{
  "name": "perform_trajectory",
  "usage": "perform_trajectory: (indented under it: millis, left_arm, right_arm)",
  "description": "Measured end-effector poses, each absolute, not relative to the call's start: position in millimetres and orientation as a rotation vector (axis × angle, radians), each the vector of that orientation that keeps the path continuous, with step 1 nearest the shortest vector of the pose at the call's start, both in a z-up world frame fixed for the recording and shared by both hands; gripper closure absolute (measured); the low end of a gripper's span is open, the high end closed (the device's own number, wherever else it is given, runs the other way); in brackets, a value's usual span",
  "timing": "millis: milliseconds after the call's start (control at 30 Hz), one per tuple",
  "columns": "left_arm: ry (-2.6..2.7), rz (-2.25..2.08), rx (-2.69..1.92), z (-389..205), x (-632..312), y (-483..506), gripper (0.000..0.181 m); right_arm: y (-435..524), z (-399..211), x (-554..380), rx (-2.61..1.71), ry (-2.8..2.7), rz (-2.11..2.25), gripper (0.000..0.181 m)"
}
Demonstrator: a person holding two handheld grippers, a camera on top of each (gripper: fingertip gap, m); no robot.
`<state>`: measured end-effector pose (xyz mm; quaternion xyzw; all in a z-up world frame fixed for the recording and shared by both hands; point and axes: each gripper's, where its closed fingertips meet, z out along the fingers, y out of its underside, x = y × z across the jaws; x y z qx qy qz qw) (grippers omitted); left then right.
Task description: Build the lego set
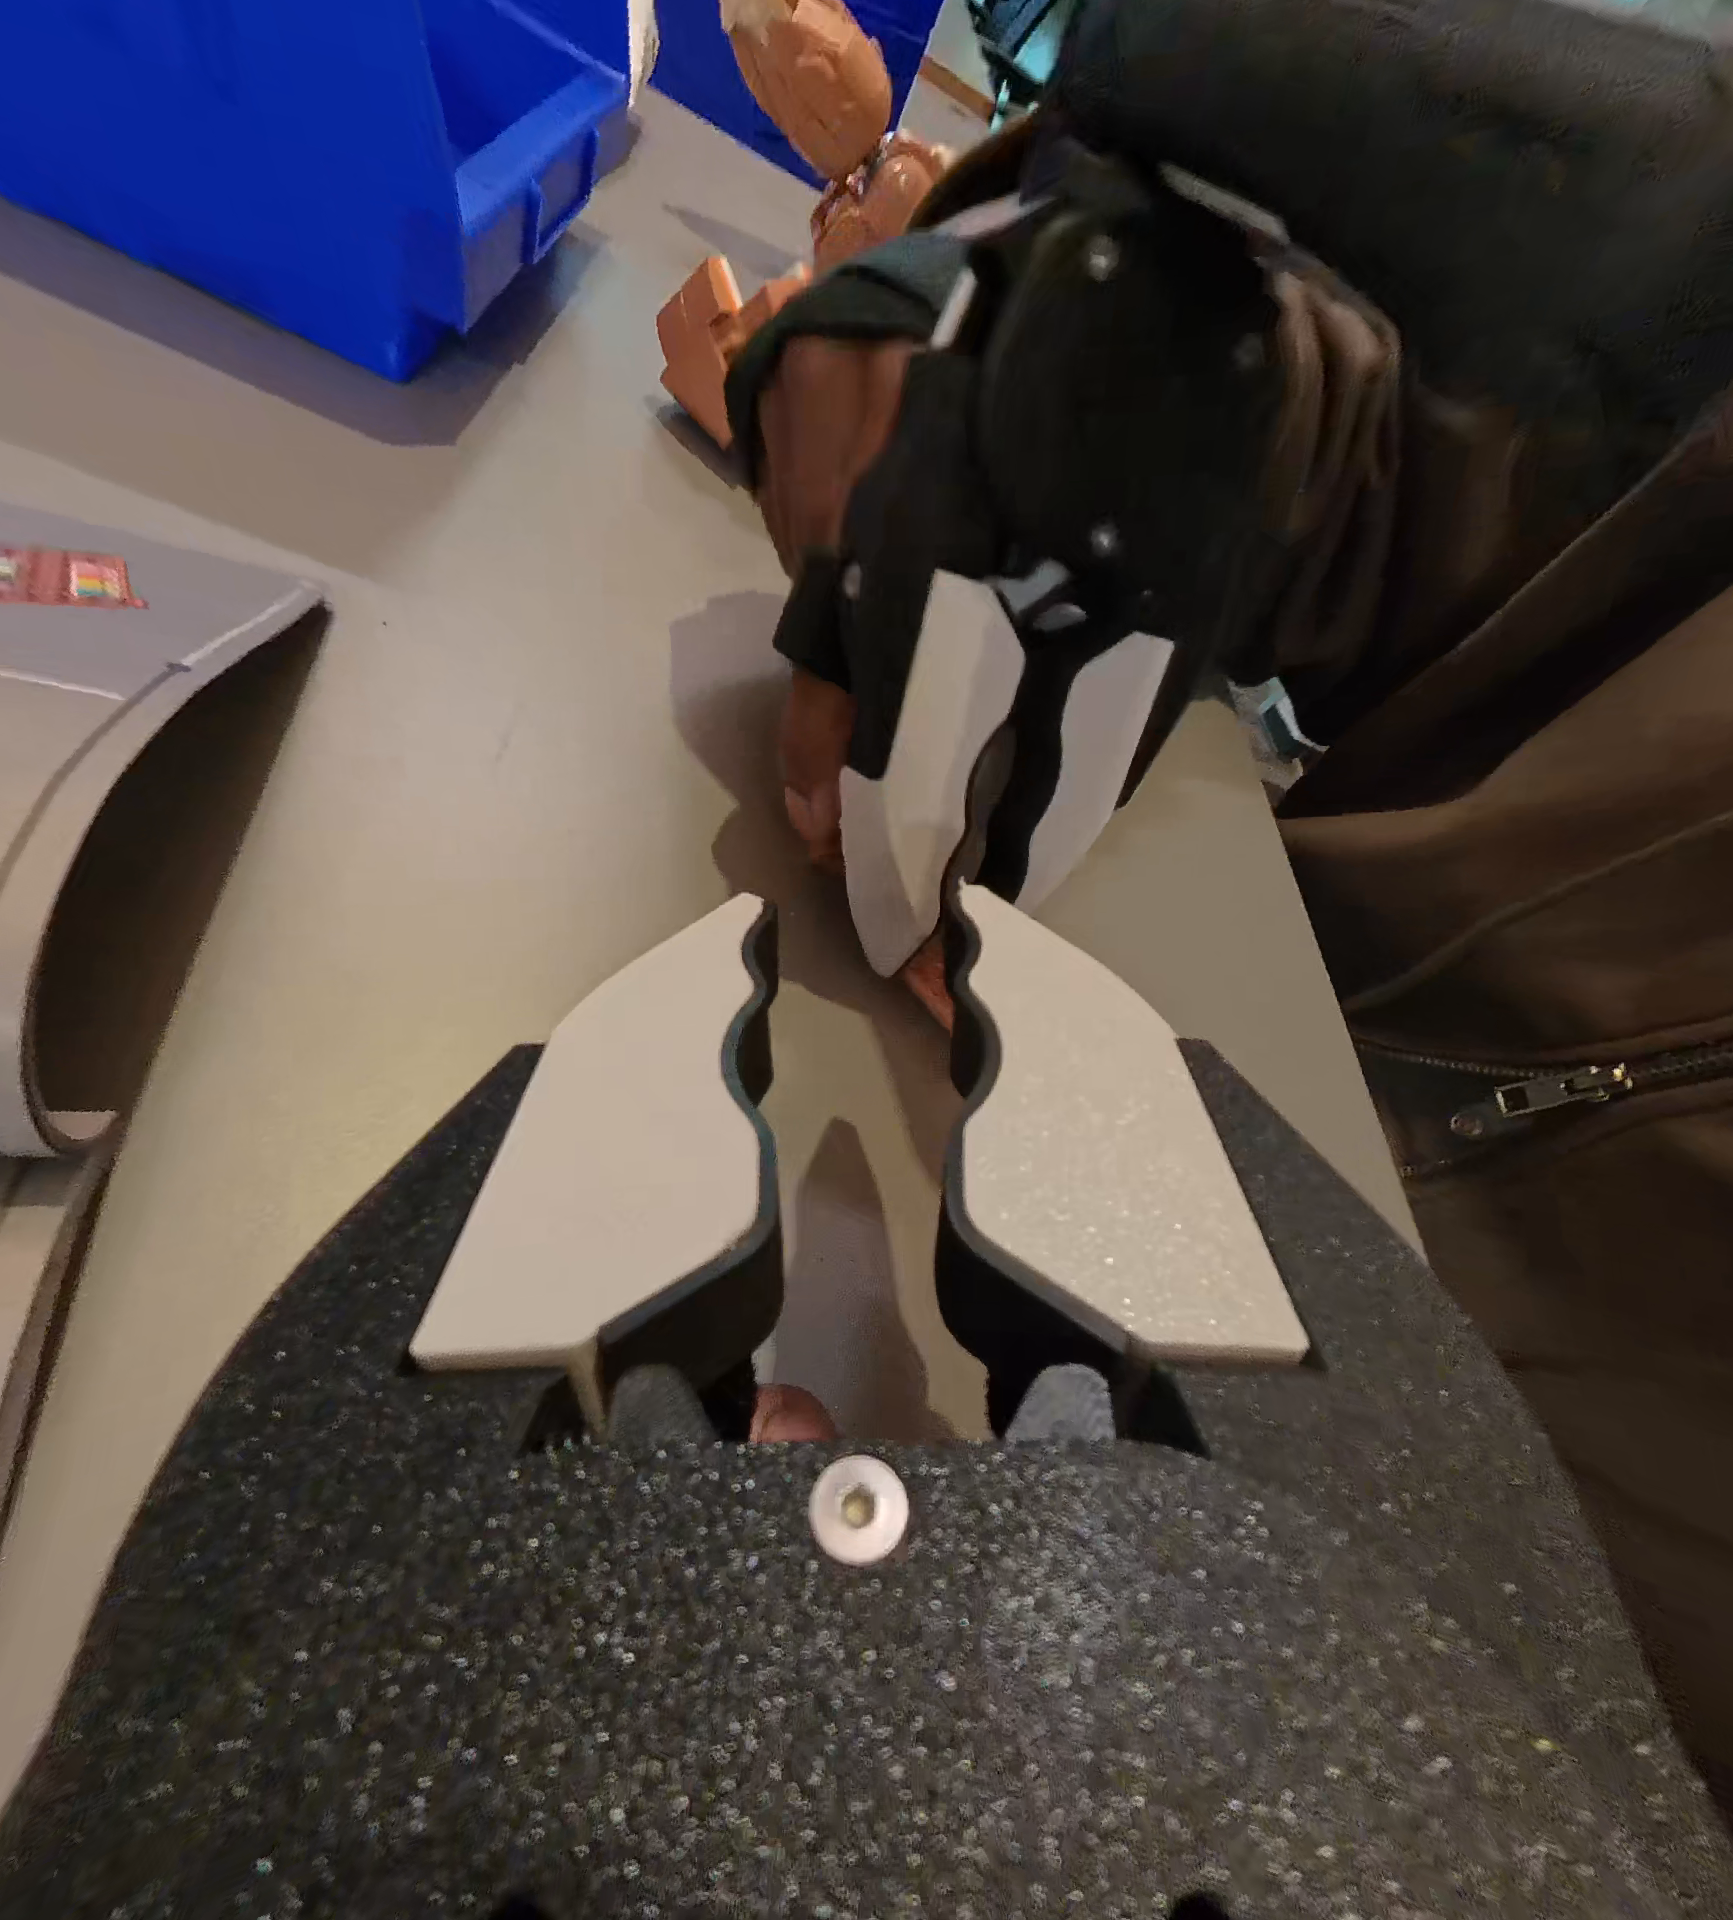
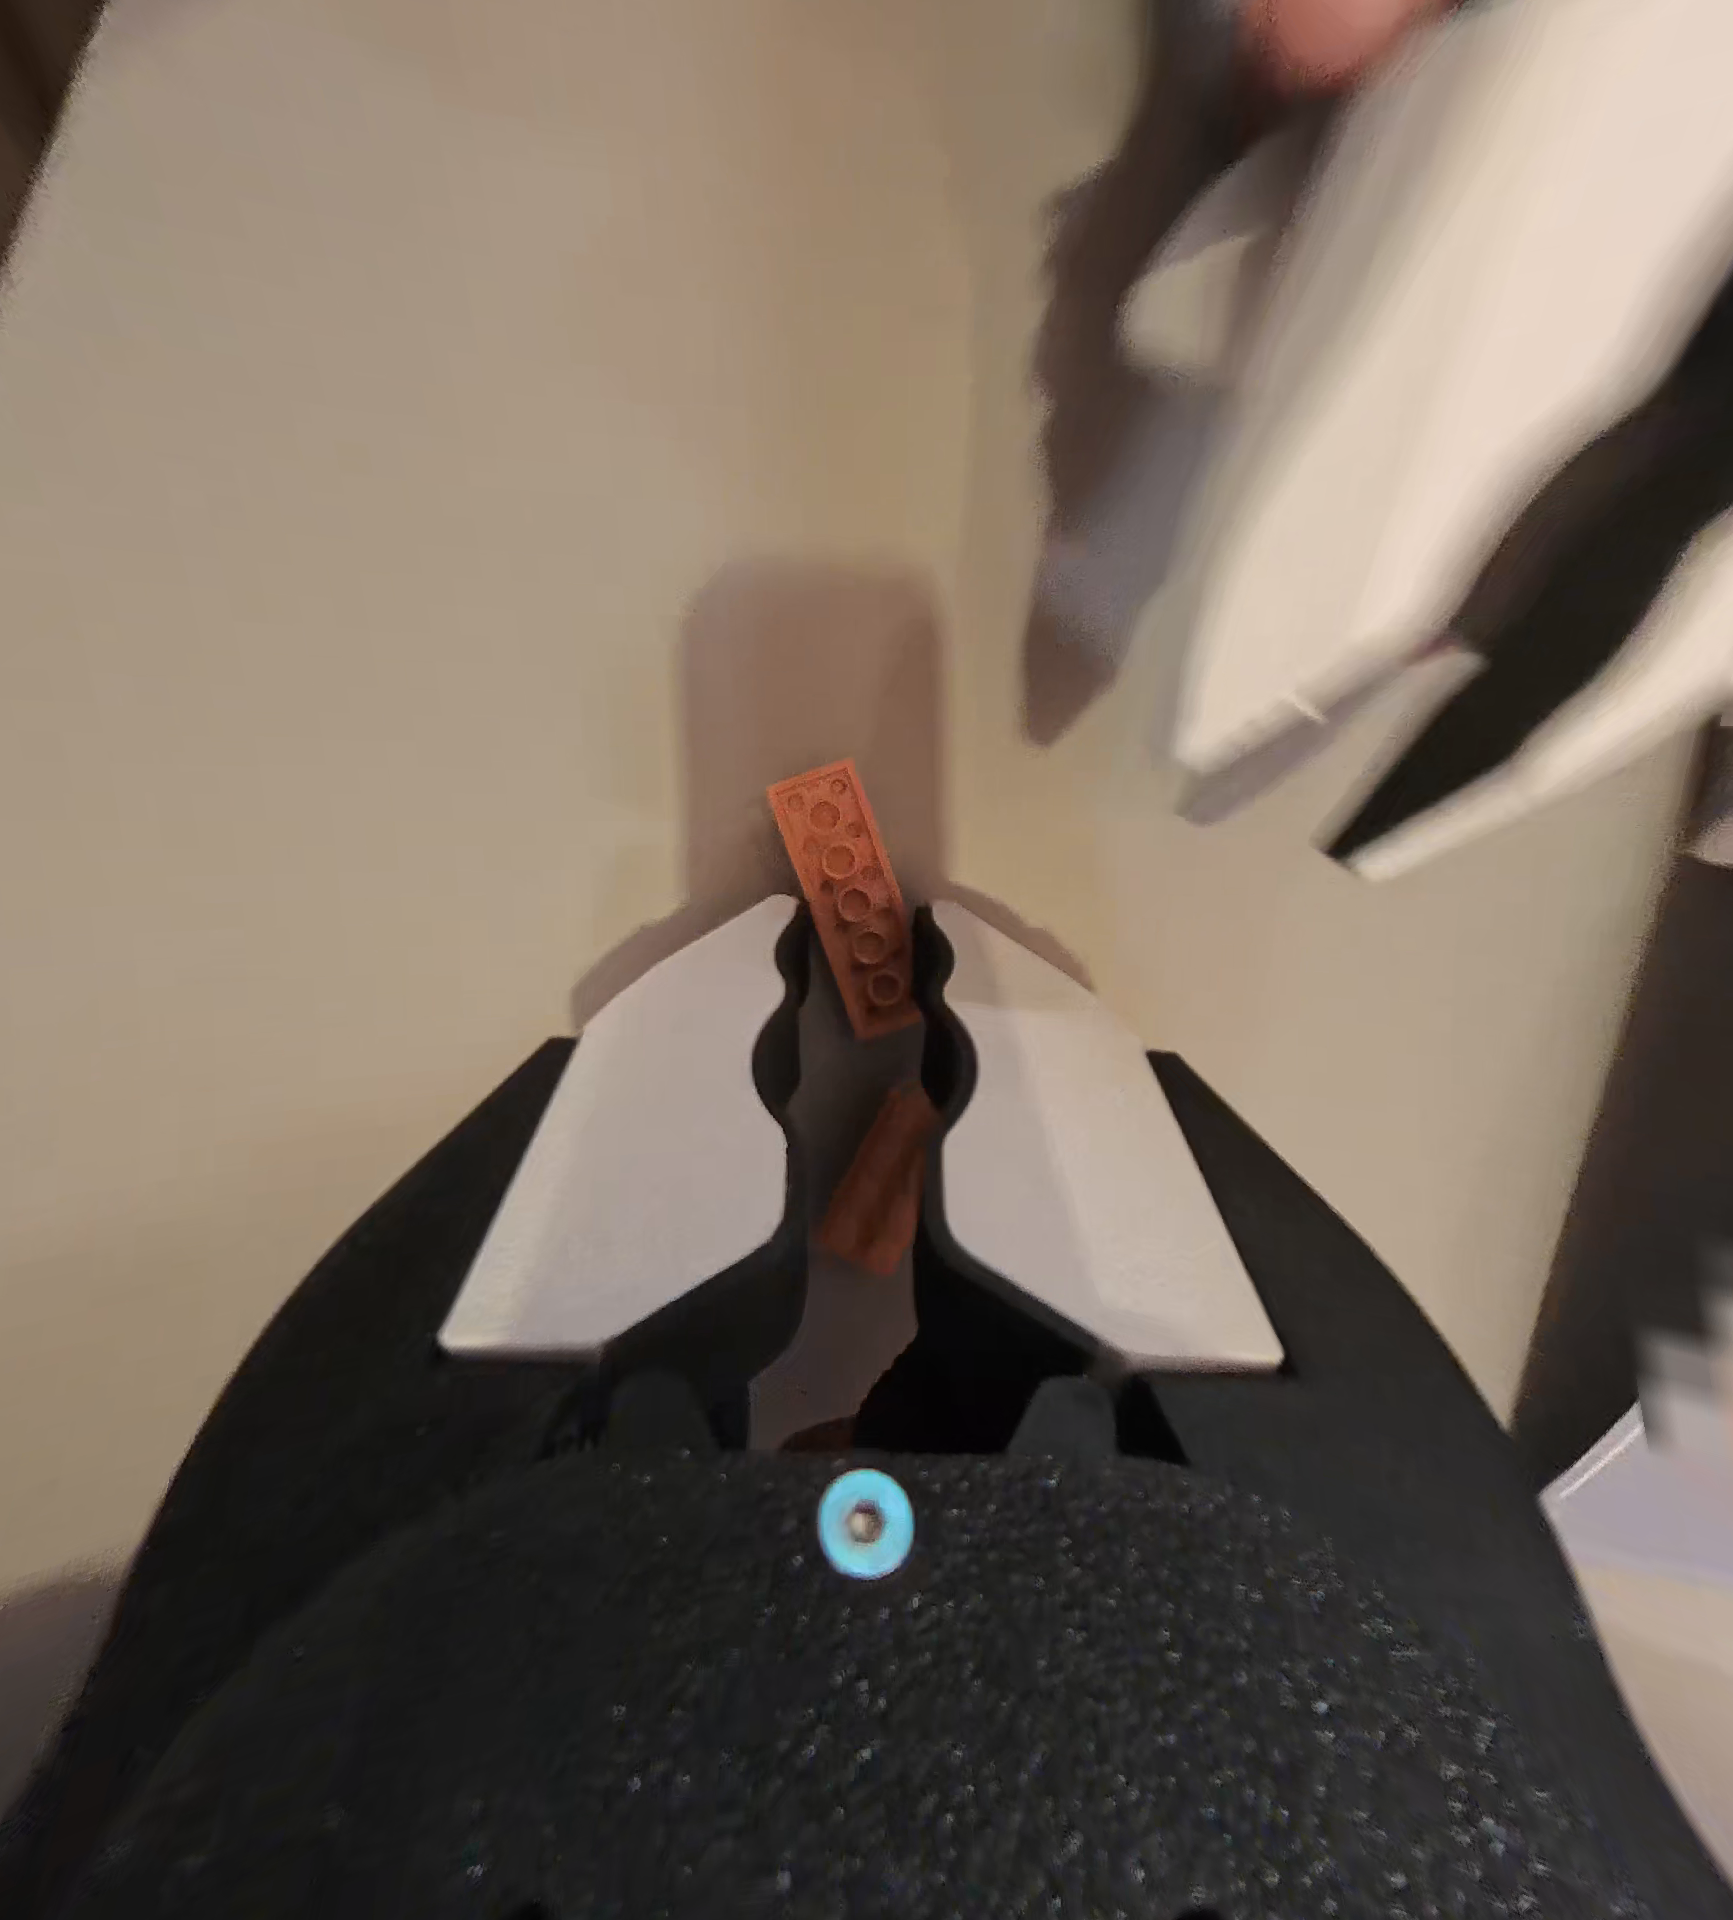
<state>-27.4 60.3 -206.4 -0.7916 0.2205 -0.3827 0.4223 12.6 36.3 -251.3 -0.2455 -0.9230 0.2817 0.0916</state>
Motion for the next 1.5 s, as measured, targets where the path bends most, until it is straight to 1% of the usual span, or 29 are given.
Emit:
perform_trajectory:
  millis: [133,300,467,667,867,1300,1400,1500]
  left_arm:
    - [0.637,-0.925,-1.774,-182,-29,55,0.15]
    - [0.608,-0.967,-1.488,-140,-26,47,0.149]
    - [0.509,-1.259,-1.362,-124,-3,42,0.146]
    - [0.415,-1.491,-1.362,-126,18,44,0.147]
    - [0.257,-1.615,-1.358,-126,11,54,0.156]
    - [0.163,-1.703,-1.325,-125,12,59,0.157]
    - [0.166,-1.709,-1.299,-122,13,57,0.163]
    - [0.161,-1.698,-1.292,-122,12,58,0.164]
  right_arm:
    - [32,-207,-4,-1.006,-2.348,1.429,0.163]
    - [26,-141,5,-1.065,-1.797,2.269,0.163]
    - [33,-110,10,-0.966,-1.448,2.641,0.163]
    - [38,-100,14,-0.86,-1.341,2.72,0.163]
    - [47,-101,10,-0.826,-1.283,2.638,0.163]
    - [53,-108,0,-0.848,-1.272,2.501,0.163]
    - [53,-110,-3,-0.864,-1.276,2.484,0.164]
    - [55,-110,-4,-0.874,-1.27,2.484,0.164]
